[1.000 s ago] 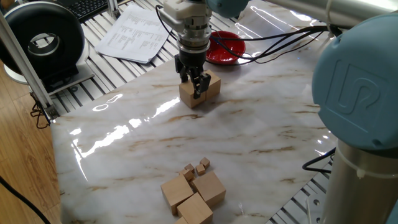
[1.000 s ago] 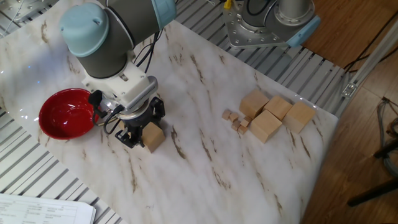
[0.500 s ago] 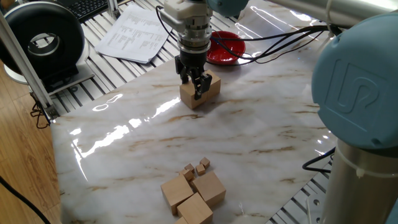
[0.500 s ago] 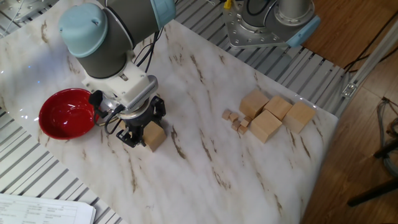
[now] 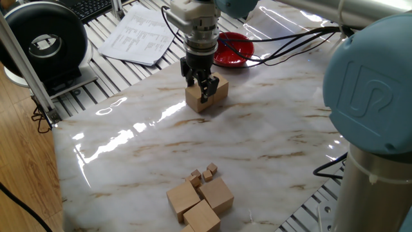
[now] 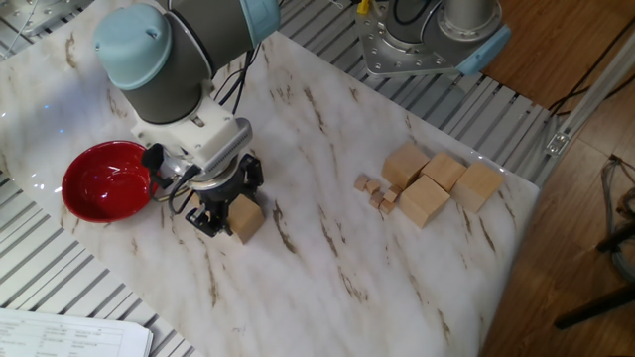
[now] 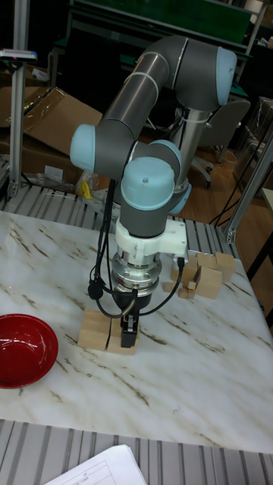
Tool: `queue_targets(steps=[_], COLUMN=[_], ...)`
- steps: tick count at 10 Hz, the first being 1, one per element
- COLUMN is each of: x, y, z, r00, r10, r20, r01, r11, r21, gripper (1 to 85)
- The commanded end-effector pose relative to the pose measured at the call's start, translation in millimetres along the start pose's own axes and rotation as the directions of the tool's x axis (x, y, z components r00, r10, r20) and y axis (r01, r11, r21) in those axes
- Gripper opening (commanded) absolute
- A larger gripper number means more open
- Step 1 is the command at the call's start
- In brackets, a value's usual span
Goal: Stack the blocks into a pyramid shape
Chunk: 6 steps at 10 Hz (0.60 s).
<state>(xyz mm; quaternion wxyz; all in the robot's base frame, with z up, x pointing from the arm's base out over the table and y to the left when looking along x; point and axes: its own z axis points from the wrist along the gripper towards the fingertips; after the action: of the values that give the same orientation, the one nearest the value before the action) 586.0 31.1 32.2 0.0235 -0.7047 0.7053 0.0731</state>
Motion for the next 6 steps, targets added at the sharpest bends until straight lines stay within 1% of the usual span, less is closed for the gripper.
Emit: queue_targets(steps=[1,3,5,6], x=[1.2,6.0,8.5,4.5], y=[-5.3,-4.1,-1.8,-0.1], z=[-1.9,-1.4,0.0,-0.1], r00=[1.0,1.0,1.0,1.0], r10=[-0.025,-0.027,-0.024,-0.021], r20=[0.002,-0.012,-0.009,0.006], r01=[0.025,0.027,0.024,0.021], r11=[0.999,0.999,1.0,1.0], r21=[0.02,0.018,0.018,0.012], gripper=[80.7,81.7,82.3,83.7])
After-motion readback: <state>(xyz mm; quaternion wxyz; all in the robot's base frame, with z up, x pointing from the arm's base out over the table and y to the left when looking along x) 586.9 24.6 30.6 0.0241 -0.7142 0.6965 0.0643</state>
